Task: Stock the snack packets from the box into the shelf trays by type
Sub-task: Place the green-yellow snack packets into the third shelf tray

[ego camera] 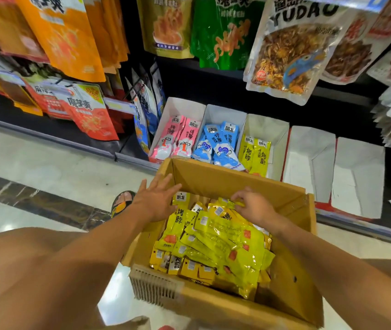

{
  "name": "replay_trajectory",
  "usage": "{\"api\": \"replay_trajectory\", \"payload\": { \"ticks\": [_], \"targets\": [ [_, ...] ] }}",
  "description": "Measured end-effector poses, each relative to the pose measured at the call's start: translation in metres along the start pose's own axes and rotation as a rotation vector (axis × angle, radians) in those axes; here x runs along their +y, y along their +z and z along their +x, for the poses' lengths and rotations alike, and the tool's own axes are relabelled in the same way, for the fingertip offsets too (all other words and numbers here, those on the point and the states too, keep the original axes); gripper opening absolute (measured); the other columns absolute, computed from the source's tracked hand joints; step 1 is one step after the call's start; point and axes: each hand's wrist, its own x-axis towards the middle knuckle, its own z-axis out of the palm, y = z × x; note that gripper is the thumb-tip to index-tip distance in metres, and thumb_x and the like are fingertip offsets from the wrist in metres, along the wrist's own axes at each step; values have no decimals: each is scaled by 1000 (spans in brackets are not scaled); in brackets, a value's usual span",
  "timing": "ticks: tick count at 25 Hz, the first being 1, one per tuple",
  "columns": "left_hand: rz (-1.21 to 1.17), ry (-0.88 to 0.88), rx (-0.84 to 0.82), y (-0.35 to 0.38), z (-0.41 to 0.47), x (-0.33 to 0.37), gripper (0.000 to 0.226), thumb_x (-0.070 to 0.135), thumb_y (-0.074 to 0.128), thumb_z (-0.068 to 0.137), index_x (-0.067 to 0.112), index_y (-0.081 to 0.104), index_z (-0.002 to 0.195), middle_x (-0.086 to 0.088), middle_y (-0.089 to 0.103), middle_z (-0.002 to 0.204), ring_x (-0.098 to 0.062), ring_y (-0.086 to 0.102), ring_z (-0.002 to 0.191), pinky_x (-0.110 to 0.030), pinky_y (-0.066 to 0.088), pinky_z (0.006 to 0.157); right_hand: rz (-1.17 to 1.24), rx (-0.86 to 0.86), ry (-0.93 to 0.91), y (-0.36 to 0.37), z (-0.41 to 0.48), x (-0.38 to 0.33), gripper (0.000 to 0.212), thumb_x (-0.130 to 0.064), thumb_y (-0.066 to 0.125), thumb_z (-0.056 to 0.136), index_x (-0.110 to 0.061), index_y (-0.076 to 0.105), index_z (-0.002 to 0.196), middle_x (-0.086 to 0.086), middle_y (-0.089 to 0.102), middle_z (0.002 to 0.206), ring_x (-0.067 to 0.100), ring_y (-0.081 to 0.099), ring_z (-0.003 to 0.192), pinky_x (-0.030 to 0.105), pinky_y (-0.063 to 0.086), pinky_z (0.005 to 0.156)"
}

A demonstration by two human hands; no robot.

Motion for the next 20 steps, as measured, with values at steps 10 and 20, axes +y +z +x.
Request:
{"api": "replay_trajectory", "payload": {
  "ticks": [10,20],
  "targets": [
    [-35,11,-31,4,-9,-10,76,60,44,100,39,4,162,-9,-13,171,-28,-9,158,-55,6,127,-188,-439,228,135,-40,16,59,-19,66,83,-10,47,138,14,50,137,33,52,125,37,49,97],
    [-61,0,-51,-2,-10,-5,73,54,51,100,37,16,162,-10,-10,171,-29,-9,158,-56,6,127,109,-367,348,132,-31,11,56,-32,86,74,-8,64,120,8,64,116,25,62,111,32,51,82]
  ]
}}
